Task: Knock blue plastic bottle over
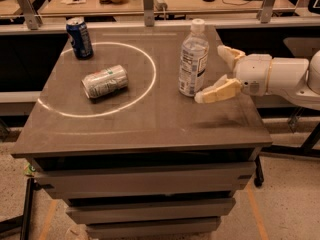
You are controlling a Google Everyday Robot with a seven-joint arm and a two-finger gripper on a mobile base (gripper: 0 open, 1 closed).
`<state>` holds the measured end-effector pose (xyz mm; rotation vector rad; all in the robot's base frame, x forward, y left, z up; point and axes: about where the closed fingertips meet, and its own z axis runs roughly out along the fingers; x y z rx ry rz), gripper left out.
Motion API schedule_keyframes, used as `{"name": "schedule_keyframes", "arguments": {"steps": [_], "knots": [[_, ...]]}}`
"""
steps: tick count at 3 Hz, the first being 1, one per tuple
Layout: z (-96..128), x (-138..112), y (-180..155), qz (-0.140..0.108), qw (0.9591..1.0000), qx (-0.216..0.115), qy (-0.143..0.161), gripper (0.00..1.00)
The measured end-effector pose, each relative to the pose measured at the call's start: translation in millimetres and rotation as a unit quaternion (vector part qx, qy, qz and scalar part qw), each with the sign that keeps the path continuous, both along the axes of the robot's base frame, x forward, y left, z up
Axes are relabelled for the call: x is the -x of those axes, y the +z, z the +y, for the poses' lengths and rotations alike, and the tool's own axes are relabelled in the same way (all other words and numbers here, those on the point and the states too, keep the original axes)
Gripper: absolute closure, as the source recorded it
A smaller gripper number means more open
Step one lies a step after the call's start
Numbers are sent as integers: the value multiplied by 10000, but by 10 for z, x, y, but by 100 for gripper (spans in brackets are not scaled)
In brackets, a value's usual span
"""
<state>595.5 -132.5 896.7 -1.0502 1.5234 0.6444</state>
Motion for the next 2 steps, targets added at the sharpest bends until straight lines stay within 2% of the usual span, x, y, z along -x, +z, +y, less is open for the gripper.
{"name": "schedule_keyframes", "arguments": {"steps": [2], "knots": [[434,-176,117,184,9993,-220,260,0]]}}
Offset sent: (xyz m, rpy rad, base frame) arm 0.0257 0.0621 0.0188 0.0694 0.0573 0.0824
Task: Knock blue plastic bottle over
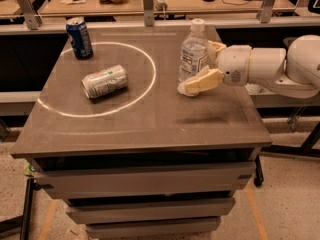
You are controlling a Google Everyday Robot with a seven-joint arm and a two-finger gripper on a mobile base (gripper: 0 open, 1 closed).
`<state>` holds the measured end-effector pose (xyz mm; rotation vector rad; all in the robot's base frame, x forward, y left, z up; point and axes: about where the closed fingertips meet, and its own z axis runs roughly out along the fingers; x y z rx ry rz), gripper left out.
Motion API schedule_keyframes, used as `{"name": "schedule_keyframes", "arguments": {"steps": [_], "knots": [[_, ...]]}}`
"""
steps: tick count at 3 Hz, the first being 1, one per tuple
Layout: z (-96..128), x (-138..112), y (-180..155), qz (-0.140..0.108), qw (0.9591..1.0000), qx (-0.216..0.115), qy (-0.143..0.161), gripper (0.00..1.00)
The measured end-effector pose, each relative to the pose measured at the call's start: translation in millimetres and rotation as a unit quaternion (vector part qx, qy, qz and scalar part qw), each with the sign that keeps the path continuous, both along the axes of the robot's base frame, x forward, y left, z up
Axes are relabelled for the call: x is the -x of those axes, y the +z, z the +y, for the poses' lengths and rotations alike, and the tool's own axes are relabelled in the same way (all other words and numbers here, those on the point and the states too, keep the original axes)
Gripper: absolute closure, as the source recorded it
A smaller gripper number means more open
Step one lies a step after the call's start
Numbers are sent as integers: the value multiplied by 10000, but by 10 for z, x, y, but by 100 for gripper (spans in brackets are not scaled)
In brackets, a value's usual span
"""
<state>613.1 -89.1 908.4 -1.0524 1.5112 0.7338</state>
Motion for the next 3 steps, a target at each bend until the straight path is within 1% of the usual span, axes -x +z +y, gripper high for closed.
{"name": "schedule_keyframes", "arguments": {"steps": [1,2,3], "knots": [[152,-37,18,39,9997,-163,164,17],[231,-58,35,47,9993,-228,303,40],[257,-84,83,-35,9993,-70,366,64]]}}
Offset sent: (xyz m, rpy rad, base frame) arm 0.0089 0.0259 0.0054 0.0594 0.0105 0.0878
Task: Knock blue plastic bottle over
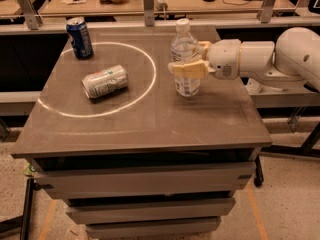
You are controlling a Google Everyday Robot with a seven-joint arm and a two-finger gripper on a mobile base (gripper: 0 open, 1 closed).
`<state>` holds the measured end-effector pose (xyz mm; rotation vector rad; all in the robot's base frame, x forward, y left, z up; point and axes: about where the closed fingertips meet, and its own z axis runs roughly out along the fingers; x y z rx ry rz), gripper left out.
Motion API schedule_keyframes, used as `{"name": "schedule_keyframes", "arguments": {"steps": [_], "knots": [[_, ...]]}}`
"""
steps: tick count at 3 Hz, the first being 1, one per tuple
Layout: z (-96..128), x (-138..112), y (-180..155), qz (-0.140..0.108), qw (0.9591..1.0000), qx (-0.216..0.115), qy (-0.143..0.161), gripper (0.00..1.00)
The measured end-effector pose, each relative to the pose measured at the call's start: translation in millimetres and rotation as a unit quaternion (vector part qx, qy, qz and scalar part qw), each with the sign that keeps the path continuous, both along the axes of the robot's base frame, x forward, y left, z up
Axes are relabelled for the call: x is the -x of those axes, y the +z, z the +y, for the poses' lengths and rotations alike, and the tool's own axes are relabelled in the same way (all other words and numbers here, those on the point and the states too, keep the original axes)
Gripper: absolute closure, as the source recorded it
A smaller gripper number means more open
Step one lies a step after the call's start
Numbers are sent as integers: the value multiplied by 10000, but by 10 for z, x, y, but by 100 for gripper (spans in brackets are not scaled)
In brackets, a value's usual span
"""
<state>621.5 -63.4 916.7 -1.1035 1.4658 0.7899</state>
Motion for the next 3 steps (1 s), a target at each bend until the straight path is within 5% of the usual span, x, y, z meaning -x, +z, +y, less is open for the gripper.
{"name": "schedule_keyframes", "arguments": {"steps": [1,2,3], "knots": [[8,-68,162,-141,9984,540,-47,86],[35,-116,422,-381,9884,1471,-14,100],[59,-149,584,-506,9669,2497,133,100]]}}
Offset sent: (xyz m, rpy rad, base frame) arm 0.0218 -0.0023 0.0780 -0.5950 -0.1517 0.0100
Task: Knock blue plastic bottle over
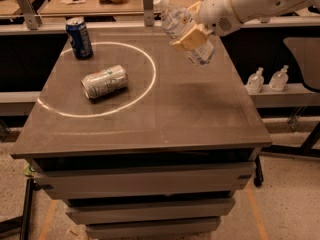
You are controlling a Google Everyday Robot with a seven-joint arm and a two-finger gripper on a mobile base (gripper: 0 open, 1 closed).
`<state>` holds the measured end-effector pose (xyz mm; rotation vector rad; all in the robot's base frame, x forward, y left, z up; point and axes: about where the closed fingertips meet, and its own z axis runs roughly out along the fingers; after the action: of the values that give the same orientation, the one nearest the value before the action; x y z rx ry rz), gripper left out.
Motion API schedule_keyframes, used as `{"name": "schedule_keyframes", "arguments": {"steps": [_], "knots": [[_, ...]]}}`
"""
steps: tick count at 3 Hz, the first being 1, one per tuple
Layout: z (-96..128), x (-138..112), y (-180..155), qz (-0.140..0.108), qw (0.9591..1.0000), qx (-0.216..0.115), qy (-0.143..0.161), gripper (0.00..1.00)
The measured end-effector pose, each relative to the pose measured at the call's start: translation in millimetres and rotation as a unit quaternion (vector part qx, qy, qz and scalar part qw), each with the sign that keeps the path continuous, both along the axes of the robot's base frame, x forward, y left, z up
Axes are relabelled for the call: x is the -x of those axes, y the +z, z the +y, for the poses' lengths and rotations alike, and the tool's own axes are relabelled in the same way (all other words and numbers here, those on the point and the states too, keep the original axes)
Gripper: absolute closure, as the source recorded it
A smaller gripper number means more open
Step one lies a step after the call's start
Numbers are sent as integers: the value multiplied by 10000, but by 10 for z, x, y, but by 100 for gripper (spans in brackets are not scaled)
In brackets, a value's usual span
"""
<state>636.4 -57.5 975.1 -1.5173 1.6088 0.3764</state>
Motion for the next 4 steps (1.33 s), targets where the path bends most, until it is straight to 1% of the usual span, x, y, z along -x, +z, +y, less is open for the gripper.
{"name": "schedule_keyframes", "arguments": {"steps": [1,2,3,4], "knots": [[-2,-20,79,-37,9979,635,94,100],[-472,19,-221,72,9881,1533,77,100],[-662,75,-466,161,9735,2273,204,100],[-418,90,-654,179,9495,3065,648,100]]}}
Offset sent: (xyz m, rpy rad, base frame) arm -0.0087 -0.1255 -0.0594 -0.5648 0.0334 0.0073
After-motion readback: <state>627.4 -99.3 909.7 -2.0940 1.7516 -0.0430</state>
